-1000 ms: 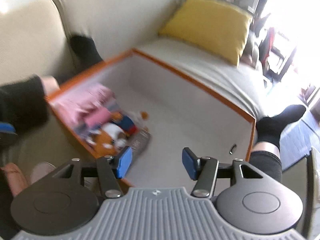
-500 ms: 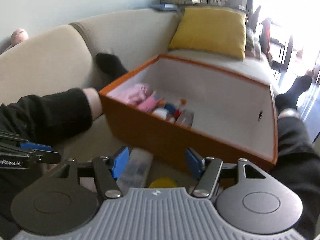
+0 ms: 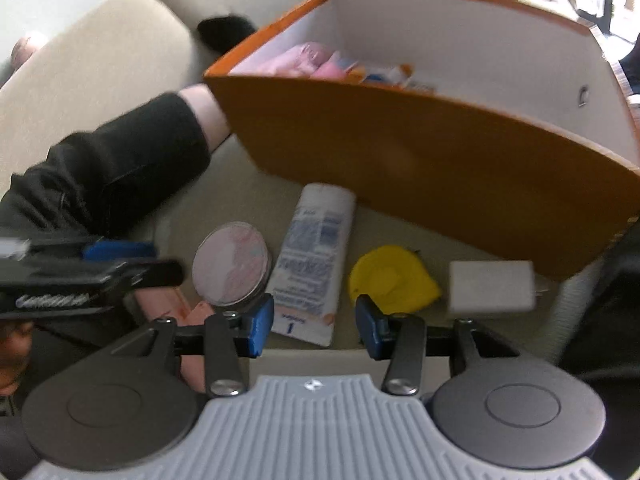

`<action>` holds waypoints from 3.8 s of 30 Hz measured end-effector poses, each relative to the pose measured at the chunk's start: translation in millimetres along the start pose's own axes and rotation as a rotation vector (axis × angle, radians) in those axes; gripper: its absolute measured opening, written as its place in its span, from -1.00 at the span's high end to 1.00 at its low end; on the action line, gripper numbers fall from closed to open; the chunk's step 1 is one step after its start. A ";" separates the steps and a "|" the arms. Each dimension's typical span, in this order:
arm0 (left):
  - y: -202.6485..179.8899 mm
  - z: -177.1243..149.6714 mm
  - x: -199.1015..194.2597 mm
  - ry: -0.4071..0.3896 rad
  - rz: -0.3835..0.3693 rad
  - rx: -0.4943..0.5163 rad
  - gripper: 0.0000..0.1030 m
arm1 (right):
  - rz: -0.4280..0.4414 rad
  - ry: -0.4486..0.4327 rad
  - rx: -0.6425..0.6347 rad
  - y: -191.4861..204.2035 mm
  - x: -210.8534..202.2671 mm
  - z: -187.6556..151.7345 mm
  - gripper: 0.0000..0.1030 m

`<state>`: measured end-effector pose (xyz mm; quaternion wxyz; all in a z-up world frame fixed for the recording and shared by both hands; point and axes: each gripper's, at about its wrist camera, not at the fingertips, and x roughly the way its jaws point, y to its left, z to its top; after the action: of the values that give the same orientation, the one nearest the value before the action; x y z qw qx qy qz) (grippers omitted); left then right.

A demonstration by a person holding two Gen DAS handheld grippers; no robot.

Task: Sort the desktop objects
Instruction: 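Close the left tool on the round pink compact mirror, then grasp the white lotion tube with the right tool while the left tool holds the compact, then carry the compact and lotion tube down into the orange box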

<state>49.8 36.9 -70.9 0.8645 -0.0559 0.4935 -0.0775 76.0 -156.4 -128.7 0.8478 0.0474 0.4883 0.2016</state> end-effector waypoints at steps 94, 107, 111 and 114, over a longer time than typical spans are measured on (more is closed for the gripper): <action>-5.7 -5.9 30.8 -0.002 -0.091 -0.046 0.65 | 0.047 0.009 -0.130 15.5 19.4 5.1 0.71; -10.4 4.9 12.6 -0.059 -0.083 -0.045 0.71 | 0.035 -0.183 -0.132 7.1 -38.6 32.2 0.81; -11.7 17.6 -5.4 -0.087 -0.118 -0.042 0.71 | 0.094 -0.196 -0.113 -3.4 -64.6 42.9 0.81; -17.6 30.7 -24.0 -0.117 -0.159 -0.027 0.71 | 0.141 -0.226 -0.095 -12.4 -90.0 54.6 0.82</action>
<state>62.8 24.8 -32.1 0.8820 -0.1109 0.4374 -0.1359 86.1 -196.3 -31.1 0.8823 0.0639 0.3751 0.2769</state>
